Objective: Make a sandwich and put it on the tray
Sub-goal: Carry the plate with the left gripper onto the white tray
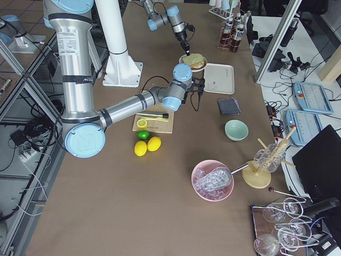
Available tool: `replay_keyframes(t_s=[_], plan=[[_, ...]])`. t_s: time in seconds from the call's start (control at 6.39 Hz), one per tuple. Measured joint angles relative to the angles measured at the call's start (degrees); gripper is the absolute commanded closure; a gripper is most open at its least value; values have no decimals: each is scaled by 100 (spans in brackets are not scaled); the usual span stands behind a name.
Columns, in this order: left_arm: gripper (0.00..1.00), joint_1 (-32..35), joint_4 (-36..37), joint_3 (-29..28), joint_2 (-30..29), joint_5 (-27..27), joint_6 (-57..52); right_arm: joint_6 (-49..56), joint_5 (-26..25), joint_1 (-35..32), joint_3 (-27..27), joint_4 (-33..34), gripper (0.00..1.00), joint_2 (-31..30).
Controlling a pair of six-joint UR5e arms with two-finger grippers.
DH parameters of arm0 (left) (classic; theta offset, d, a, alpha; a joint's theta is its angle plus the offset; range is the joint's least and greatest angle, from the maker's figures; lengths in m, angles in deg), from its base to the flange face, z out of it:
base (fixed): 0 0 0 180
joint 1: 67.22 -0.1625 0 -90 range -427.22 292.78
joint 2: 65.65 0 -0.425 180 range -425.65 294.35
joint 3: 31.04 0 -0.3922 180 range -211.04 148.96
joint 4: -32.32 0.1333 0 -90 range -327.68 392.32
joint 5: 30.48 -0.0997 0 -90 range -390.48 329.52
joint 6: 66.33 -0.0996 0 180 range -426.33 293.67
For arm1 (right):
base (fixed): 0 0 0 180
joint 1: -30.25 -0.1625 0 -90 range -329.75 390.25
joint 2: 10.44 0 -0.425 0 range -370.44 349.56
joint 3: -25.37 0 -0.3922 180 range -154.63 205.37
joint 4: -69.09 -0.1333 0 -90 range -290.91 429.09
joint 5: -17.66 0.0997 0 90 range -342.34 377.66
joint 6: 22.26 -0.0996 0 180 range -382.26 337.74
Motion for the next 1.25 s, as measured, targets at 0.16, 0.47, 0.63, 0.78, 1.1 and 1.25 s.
replay_keyframes(t_s=[0.16, 0.47, 0.63, 0.78, 1.1, 1.25], plan=[[100, 248, 135, -431, -415, 96, 204, 0, -3, 4, -8, 0, 0, 17], [100, 446, 139, -1596, -1254, 106, 453, 0, -4, 7, -32, 0, 0, 51], [100, 497, -48, -2213, -1572, 73, 496, 0, -4, 7, -45, 0, 0, 59], [100, 528, -350, -2768, -1795, 21, 526, 0, -4, 7, -53, 0, 0, 62], [100, 571, -657, -3409, -2063, -25, 540, 0, -6, 7, -57, 2, 0, 66], [100, 574, -751, -3557, -2099, -31, 542, 0, -10, 7, -58, 6, 0, 68]])
